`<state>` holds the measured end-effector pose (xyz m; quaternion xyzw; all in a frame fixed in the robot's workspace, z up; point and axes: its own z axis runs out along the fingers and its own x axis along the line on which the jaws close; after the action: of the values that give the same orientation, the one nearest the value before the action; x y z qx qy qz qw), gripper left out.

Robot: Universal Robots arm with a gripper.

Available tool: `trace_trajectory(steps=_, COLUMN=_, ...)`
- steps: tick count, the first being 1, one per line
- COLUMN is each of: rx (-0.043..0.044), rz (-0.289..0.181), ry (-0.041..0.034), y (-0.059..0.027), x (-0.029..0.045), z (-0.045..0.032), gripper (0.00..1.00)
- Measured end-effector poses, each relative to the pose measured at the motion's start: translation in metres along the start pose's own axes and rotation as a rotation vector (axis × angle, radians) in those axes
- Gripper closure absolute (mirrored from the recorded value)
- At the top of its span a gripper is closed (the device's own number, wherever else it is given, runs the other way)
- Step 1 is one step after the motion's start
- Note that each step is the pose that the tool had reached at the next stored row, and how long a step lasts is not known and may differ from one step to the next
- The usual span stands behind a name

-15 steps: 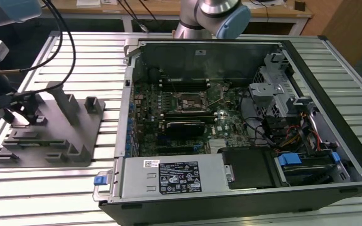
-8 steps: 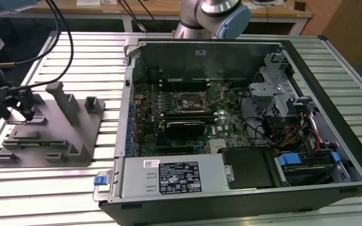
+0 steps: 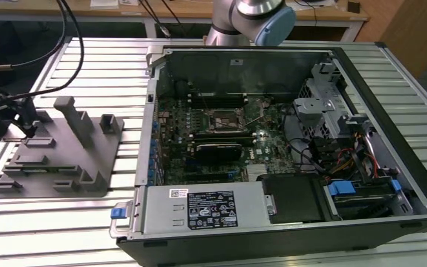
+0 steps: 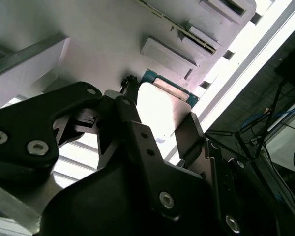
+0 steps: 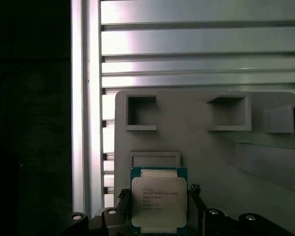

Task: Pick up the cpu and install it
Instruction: 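Pick up the cpu and move it towards the insertion slot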

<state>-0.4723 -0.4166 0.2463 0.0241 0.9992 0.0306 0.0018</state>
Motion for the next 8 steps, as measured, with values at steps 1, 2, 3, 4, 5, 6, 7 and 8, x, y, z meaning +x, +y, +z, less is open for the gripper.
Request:
trace_trajectory(steps=1, rx=0.0, rz=0.0, ry=0.0, y=0.0001, x=0.0, z=-0.0018, gripper=0.46)
trace_trajectory(steps=2, rx=0.0, rz=0.0, ry=0.0, y=0.0002, x=0.0, z=-0.0039, gripper=0.46)
trace_trajectory(steps=3, rx=0.0, rz=0.0, ry=0.0, y=0.0004, x=-0.0001, z=-0.0059, gripper=0.46)
trace_trajectory(steps=4, rx=0.0001, rz=0.0, ry=0.0001, y=0.0005, x=-0.0001, z=-0.0081, gripper=0.46)
trace_trajectory(steps=5, rx=0.0, rz=0.0, ry=0.0, y=0.0007, x=-0.0001, z=-0.01, gripper=0.46)
trace_trajectory(steps=6, rx=0.0, rz=0.0, ry=0.0, y=0.0008, x=-0.0001, z=-0.0121, gripper=0.46)
trace_trajectory(steps=7, rx=0.0, rz=0.0, ry=-0.0001, y=0.001, x=-0.0001, z=-0.0142, gripper=0.46)
trace_trajectory(steps=8, rx=0.0, rz=0.0, ry=0.0, y=0.0011, x=-0.0001, z=-0.0163, gripper=0.46)
